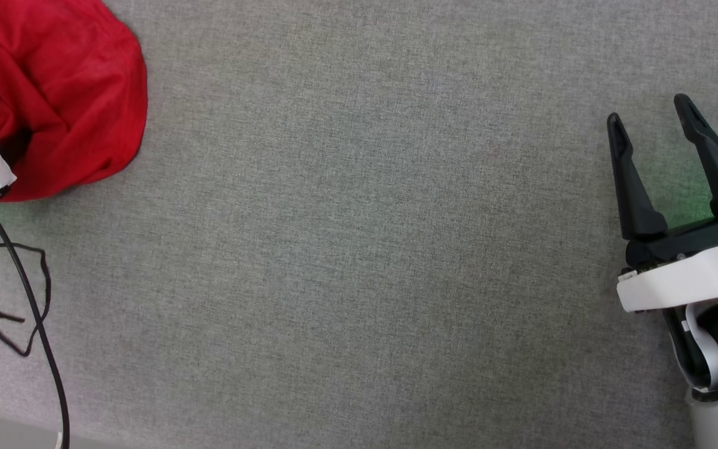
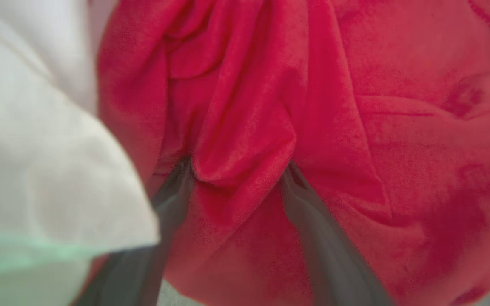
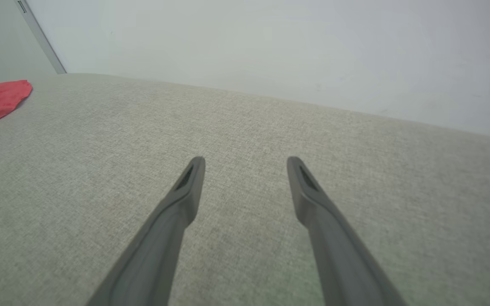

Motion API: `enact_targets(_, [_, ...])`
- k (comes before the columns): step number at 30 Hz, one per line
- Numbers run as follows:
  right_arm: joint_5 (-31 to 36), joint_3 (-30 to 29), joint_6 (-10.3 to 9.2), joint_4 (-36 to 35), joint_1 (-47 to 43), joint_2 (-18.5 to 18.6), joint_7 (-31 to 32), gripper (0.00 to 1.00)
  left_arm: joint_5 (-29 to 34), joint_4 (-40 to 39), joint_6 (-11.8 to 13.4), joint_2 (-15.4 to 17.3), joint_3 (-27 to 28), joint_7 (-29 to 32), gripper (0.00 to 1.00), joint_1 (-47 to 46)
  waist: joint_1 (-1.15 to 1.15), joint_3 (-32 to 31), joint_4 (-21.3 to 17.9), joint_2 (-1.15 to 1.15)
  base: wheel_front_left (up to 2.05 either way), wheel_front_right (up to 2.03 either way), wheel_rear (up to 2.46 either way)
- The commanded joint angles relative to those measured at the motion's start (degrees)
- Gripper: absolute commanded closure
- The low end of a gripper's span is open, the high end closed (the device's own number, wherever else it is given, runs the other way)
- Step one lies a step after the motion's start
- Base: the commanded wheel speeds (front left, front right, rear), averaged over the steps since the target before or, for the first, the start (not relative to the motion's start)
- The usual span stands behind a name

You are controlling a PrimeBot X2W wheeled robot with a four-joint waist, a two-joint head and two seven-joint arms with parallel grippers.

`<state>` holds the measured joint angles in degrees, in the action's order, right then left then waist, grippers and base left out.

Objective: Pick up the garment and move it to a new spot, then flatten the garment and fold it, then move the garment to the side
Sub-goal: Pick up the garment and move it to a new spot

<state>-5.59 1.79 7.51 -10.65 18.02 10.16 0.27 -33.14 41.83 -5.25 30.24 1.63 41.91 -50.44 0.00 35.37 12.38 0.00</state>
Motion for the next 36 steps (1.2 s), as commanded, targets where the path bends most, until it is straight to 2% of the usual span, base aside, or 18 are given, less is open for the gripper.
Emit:
enact_targets(1, [-0.5, -0.1, -0.04, -0.1, 1.2, 0.2, -0.2, 0.00, -0.5, 1.4, 0.9, -1.7, -0.7, 1.7, 0.07, 1.2, 0.00, 0.1, -0.1, 0.00, 0.00, 0.00, 0.00])
enact_targets(2, [-0.6, -0.1, -0.04, 0.0, 1.2, 0.2, -0.2, 0.00, -0.3, 1.5, 1.1, -2.0, -0.9, 2.2, 0.67, 1.3, 0.00, 0.1, -0.1, 0.00, 0.00, 0.00, 0.00])
enact_targets(3, [-0.6, -0.2, -0.04, 0.1, 1.1, 0.2, -0.2, 0.00, -0.4, 1.5, 1.5, -2.2, -1.0, 2.4, 1.00, 1.4, 0.00, 0.1, -0.1, 0.00, 0.00, 0.00, 0.00])
enact_targets(7, [-0.8, -0.3, -0.04, 0.6, 0.9, 0.1, -1.0, 0.00, 0.6, 0.2, 1.6, -1.9, -1.4, 0.3, 1.00, 1.8, 0.00, -1.5, 0.0, 0.00, 0.00, 0.00, 0.00])
enact_targets(11, [-1.0, -0.3, -0.04, 1.7, -0.1, -0.6, -1.6, 0.00, 2.3, -1.9, 2.3, -0.7, -1.7, -4.5, 1.00, 1.5, 0.00, -4.6, 0.2, 0.00, 0.00, 0.00, 0.00])
enact_targets(19, [-1.6, -1.1, -0.04, 4.4, -3.4, -2.6, -3.3, 0.00, 7.0, -6.0, 6.0, 0.3, -1.8, -17.6, 1.00, 2.2, 0.00, -13.3, 0.4, 0.00, 0.00, 0.00, 0.00])
enact_targets(25, [-2.0, -2.8, -0.04, 5.7, -6.7, -4.3, -4.3, 0.00, 8.4, -7.7, 8.1, -0.8, -1.4, -25.7, 1.00, 4.4, 0.00, -20.0, -0.1, 0.00, 0.00, 0.00, 0.00])
enact_targets(30, [-2.0, -4.2, -0.04, 6.1, -9.8, -5.5, -4.7, 0.00, 8.9, -9.1, 8.6, -2.0, -1.4, -31.9, 1.00, 7.2, 0.00, -24.9, -1.3, 0.00, 0.00, 0.00, 0.00])
enact_targets(36, [-2.3, -5.2, -0.04, 6.1, -12.9, -6.5, -4.5, 0.00, 8.4, -12.8, 8.8, -4.2, -2.0, -35.4, 1.00, 11.1, 0.00, -29.2, -3.8, 0.00, 0.00, 0.00, 0.00])
